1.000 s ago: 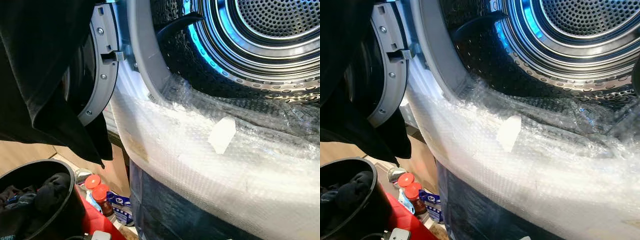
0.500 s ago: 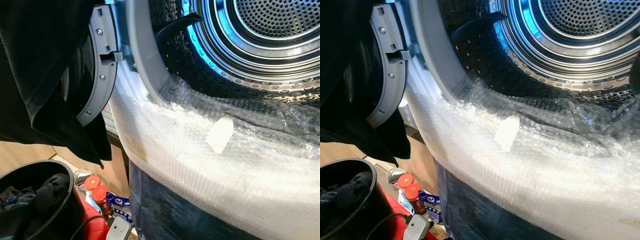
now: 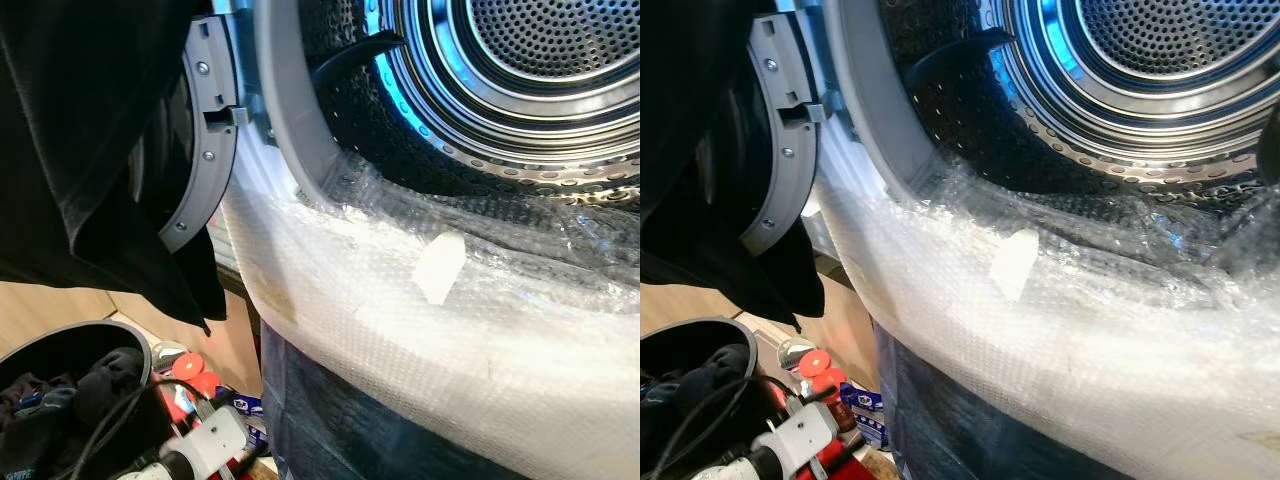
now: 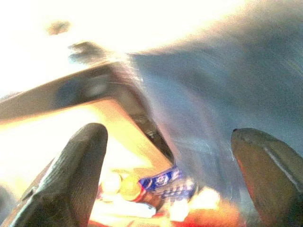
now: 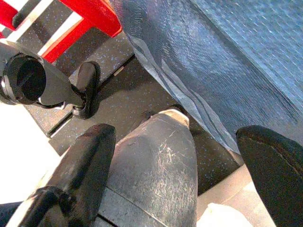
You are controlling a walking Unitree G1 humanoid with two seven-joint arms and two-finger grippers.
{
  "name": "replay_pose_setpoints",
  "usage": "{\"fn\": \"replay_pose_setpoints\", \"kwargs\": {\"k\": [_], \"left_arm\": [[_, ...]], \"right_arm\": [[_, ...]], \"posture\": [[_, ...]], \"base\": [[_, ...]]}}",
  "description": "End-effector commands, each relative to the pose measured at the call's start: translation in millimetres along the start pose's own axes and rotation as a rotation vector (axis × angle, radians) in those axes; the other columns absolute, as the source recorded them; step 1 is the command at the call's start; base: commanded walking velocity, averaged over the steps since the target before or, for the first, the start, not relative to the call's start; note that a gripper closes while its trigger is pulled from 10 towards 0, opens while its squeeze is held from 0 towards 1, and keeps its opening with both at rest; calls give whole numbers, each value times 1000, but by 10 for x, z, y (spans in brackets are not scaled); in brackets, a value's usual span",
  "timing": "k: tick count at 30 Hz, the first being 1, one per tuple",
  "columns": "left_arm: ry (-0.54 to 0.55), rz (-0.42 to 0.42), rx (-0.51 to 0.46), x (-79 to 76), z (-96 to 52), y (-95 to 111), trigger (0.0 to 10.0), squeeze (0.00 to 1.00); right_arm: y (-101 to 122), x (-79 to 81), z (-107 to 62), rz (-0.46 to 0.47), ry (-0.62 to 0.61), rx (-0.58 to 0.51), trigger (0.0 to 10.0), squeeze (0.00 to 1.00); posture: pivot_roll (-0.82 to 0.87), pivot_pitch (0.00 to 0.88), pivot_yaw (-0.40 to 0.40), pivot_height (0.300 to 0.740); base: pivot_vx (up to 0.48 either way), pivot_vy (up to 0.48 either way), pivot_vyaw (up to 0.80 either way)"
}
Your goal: Clothes washing
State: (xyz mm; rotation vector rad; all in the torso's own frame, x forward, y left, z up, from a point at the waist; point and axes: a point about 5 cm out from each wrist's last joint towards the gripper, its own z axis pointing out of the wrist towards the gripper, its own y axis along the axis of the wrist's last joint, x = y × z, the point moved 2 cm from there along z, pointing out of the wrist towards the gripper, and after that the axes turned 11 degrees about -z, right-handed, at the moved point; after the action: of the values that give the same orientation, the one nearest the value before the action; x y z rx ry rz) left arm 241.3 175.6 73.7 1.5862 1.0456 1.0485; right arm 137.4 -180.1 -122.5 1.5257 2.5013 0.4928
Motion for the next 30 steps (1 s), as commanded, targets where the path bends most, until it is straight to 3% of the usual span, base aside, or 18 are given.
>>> {"fn": "replay_pose_setpoints", "kwargs": {"k": [1,4,7,10,12,16,20,23,24,25,26,27,28,30], "left_arm": [[87,-245,14,77,-54,20,10000,0],[69,-317,13,27,-101,52,10000,0],[213,-292,-18,186,-237,183,10000,0],[357,-306,25,337,-322,135,10000,0],[621,-393,41,658,-541,74,10000,0],[796,-400,77,1055,-736,-14,10000,0],[872,-406,70,1230,-777,-7,10000,0],[915,-445,43,1302,-768,10,10000,0],[936,-502,28,1348,-742,1,10000,0],[943,-533,15,1380,-727,0,10000,71],[944,-551,7,1405,-717,2,10000,318],[944,-561,2,1424,-712,4,10000,318],[934,-551,12,1469,-693,-1,10000,1000],[942,-528,15,1516,-694,6,10000,1000]], "right_arm": [[-135,90,7,5,21,57,10000,0],[-151,93,6,-9,21,69,10000,0],[-164,102,7,-8,22,75,10000,0],[-161,113,10,-12,26,76,10000,0],[-165,136,16,-14,28,79,10000,0],[-197,166,18,-54,37,99,10000,0],[-191,164,19,-43,35,97,10000,0],[-182,158,20,-37,31,94,10000,0],[-177,154,20,-36,28,93,10000,0],[-176,153,20,-36,27,93,10000,0],[-174,154,21,-37,27,93,10000,0],[-172,155,21,-37,27,93,10000,0],[-165,156,23,-37,27,90,10000,0],[-159,156,24,-36,27,89,10000,0]], "posture": [[47,49,33,740],[50,50,32,740],[66,55,36,740],[83,58,36,740],[98,58,36,740],[113,56,33,740],[109,52,36,740],[102,49,38,740],[100,47,37,740],[100,45,36,740],[98,44,37,740],[98,44,37,740],[95,42,36,740],[90,41,38,740]], "base": [[0,0,0],[0,0,0],[0,0,0],[0,0,0],[0,0,0],[0,0,0],[0,0,0],[0,0,0],[0,0,0],[0,0,0],[0,0,0],[0,0,0],[0,0,0],[0,0,0]]}}
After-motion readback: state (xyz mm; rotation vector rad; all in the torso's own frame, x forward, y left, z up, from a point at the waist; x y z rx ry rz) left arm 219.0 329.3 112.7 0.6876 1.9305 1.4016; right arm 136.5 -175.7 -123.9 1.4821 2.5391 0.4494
